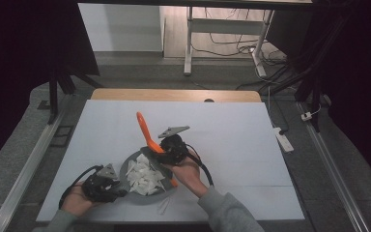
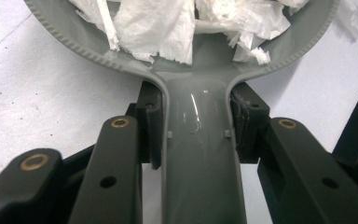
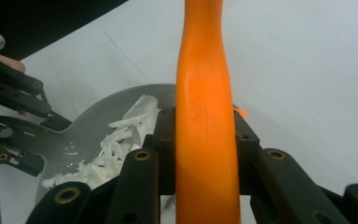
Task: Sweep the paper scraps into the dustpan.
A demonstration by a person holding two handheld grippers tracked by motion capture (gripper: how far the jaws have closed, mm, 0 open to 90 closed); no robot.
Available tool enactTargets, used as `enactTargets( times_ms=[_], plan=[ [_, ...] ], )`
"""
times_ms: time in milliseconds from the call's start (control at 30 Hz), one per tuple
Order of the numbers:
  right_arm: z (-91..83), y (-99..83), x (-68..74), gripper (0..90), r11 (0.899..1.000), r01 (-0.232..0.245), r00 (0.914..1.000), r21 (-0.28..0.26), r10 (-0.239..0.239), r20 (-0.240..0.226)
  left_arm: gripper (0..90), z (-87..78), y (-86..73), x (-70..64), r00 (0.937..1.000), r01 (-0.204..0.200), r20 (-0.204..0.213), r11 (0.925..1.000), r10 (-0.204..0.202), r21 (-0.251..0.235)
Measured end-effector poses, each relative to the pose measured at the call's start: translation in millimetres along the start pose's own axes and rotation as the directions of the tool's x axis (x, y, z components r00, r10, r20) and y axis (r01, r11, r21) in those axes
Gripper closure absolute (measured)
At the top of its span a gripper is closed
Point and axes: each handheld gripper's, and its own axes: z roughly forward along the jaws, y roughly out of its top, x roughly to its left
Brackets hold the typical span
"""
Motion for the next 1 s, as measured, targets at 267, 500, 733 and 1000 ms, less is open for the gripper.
enactTargets(
  times_ms=[267, 500, 733, 1000],
  plan=[
    [-23.2, -9.9, -10.8, 70.4, 1.000, -0.004, 0.9998, -0.019, 0.004, 0.022, 61.9, -0.7, -1.7, 0.5, 0.9999, 0.008, -0.009, 0.9999, -0.008, -0.006],
    [-39.1, -21.7, -22.8, 70.5, 0.999, -0.025, 0.9988, -0.027, 0.027, 0.042, 62.0, -6.4, -10.6, 6.4, 0.9993, 0.031, -0.018, 0.9993, -0.032, -0.022],
    [-53.2, -34.6, -25.9, 70.4, 0.999, -0.030, 0.9981, -0.021, 0.031, 0.053, 62.0, -19.5, -25.7, 8.1, 0.9997, 0.024, -0.007, 0.9987, -0.024, -0.046],
    [-64.2, -42.5, -31.1, 70.5, 0.999, -0.050, 0.9967, -0.020, 0.051, 0.064, 62.0, -43.8, -55.7, -6.7, 0.9990, -0.025, 0.034, 0.9983, 0.027, -0.053]
  ],
)
